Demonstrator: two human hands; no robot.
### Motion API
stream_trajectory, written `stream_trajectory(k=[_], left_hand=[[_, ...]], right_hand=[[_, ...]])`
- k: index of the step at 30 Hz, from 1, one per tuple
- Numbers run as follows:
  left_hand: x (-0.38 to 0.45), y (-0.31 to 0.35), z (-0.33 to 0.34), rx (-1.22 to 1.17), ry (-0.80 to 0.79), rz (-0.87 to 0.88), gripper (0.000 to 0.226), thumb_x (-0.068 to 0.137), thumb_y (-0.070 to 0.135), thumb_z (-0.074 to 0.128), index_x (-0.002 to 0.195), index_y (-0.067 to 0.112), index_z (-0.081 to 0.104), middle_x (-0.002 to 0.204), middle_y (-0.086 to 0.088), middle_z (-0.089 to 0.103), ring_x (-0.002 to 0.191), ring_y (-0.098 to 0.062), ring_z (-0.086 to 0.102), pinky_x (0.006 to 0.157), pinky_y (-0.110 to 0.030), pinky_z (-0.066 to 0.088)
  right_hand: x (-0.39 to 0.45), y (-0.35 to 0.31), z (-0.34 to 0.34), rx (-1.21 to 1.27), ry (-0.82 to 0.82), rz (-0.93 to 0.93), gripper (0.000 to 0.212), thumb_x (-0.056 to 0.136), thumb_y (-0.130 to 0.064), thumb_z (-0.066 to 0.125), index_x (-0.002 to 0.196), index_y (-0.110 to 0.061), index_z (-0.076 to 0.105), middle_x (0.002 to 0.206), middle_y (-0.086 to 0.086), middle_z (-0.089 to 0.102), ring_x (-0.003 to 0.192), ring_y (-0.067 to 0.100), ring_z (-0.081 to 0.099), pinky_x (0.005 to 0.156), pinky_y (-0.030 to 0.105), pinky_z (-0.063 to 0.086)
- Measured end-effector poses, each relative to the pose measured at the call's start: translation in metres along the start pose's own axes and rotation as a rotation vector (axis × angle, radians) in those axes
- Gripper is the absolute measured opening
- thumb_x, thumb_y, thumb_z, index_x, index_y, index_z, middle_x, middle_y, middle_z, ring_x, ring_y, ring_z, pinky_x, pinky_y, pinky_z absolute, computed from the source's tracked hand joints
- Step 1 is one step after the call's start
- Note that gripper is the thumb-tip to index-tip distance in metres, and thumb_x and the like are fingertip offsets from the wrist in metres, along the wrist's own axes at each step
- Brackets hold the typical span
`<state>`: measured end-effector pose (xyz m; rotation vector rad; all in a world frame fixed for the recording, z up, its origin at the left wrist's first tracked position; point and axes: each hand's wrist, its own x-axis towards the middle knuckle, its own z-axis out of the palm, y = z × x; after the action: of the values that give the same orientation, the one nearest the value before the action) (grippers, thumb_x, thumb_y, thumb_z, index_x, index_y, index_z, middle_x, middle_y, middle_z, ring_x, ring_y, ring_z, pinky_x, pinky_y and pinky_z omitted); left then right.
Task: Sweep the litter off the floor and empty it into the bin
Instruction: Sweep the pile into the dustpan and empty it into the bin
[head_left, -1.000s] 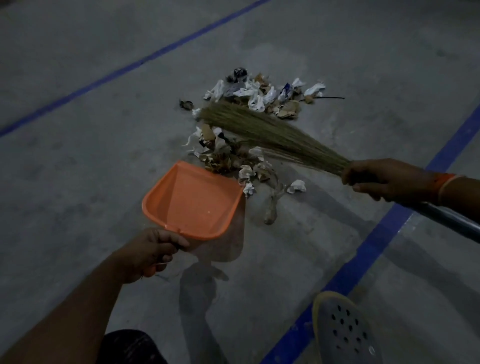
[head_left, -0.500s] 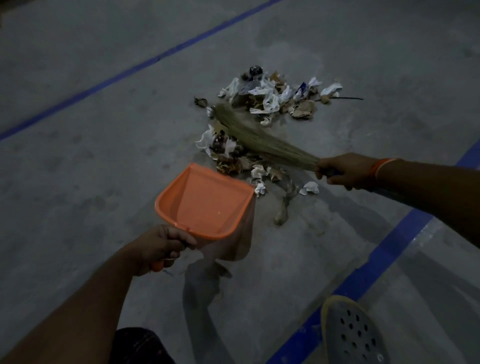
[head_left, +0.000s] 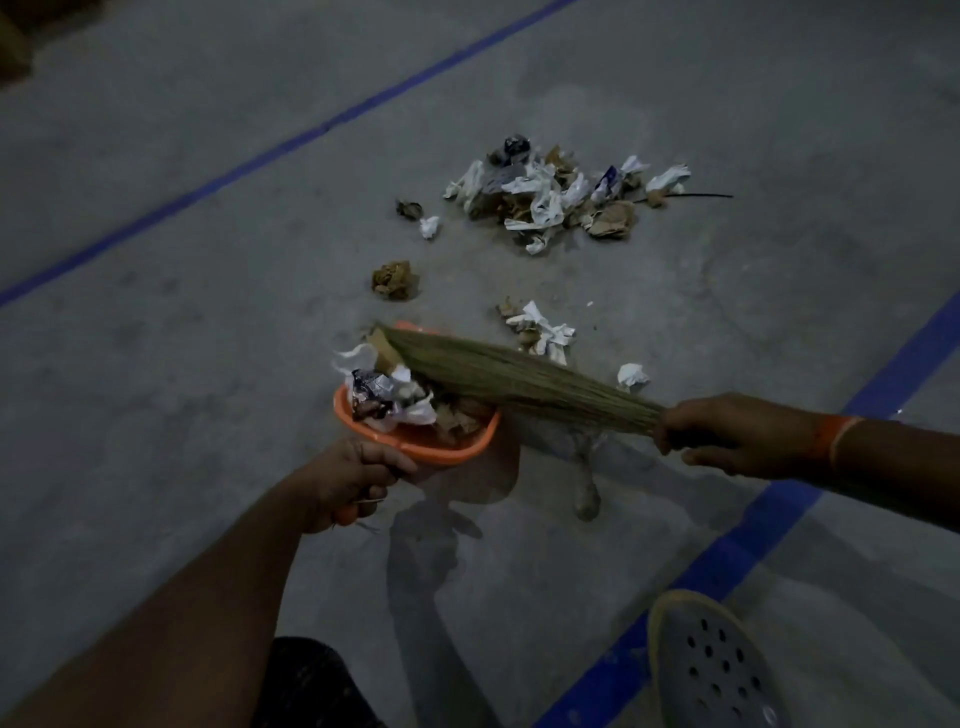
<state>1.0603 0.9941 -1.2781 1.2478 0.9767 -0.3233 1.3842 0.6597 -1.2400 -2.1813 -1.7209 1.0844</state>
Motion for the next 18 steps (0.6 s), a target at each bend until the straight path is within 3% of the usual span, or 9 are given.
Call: stream_trajectory(k=[3, 6, 9, 11, 14, 18], left_hand=[[0.0, -0.001, 0.0, 0.025, 0.009, 0.016, 0.031, 0.095, -0.015, 0.042, 0.095, -0.001, 0.07, 0.07, -0.008, 0.067, 0.043, -0.007, 0.042, 0.04, -0.016, 0.029], [-0.002, -0.002, -0.007, 0.113, 0.001, 0.021, 0.031, 0.095, -0.01, 0.046, 0.095, 0.002, 0.074, 0.075, -0.016, 0.055, 0.047, -0.012, 0.039, 0.044, -0.019, 0.024], [-0.013, 0.002, -0.003, 0.173, -0.032, 0.021, 0.026, 0.096, -0.012, 0.044, 0.106, -0.007, 0.068, 0.057, -0.008, 0.056, 0.041, -0.009, 0.039, 0.038, -0.016, 0.025], [-0.023, 0.005, 0.003, 0.181, -0.047, 0.03, 0.024, 0.096, -0.014, 0.041, 0.107, -0.012, 0.063, 0.049, 0.0, 0.056, 0.036, -0.005, 0.039, 0.033, -0.015, 0.027], [-0.028, 0.002, -0.003, 0.17, -0.052, 0.052, 0.025, 0.096, -0.015, 0.041, 0.103, -0.012, 0.065, 0.051, -0.005, 0.048, 0.036, -0.006, 0.038, 0.033, -0.015, 0.028], [-0.03, -0.012, -0.03, 0.211, -0.055, 0.034, 0.023, 0.094, -0.009, 0.049, 0.101, -0.006, 0.07, 0.055, -0.007, 0.043, 0.039, -0.012, 0.031, 0.039, -0.015, 0.023]], right_hand=[[-0.019, 0.0, 0.004, 0.038, 0.031, -0.019, 0.021, 0.093, -0.013, 0.063, 0.108, -0.028, 0.061, 0.098, -0.015, 0.059, 0.083, -0.009, 0.057, 0.067, 0.006, 0.042], [-0.035, 0.004, 0.004, 0.099, 0.083, -0.013, 0.02, 0.095, -0.015, 0.061, 0.109, -0.03, 0.06, 0.1, -0.009, 0.062, 0.074, 0.005, 0.062, 0.061, 0.012, 0.047], [-0.048, 0.009, 0.001, 0.128, 0.131, 0.026, 0.019, 0.096, -0.018, 0.059, 0.109, -0.033, 0.059, 0.101, -0.006, 0.063, 0.069, 0.009, 0.064, 0.059, 0.021, 0.054], [-0.057, 0.011, -0.002, 0.166, 0.159, 0.07, 0.02, 0.095, -0.021, 0.06, 0.108, -0.036, 0.059, 0.103, -0.009, 0.063, 0.071, 0.009, 0.065, 0.059, 0.024, 0.056], [-0.068, 0.014, -0.008, 0.208, 0.192, 0.112, 0.021, 0.093, -0.026, 0.06, 0.104, -0.044, 0.058, 0.098, -0.012, 0.065, 0.065, 0.011, 0.065, 0.058, 0.023, 0.054], [-0.08, 0.022, -0.008, 0.23, 0.209, 0.205, 0.023, 0.096, -0.018, 0.06, 0.109, -0.037, 0.059, 0.094, -0.027, 0.063, 0.062, 0.012, 0.064, 0.055, 0.024, 0.053]])
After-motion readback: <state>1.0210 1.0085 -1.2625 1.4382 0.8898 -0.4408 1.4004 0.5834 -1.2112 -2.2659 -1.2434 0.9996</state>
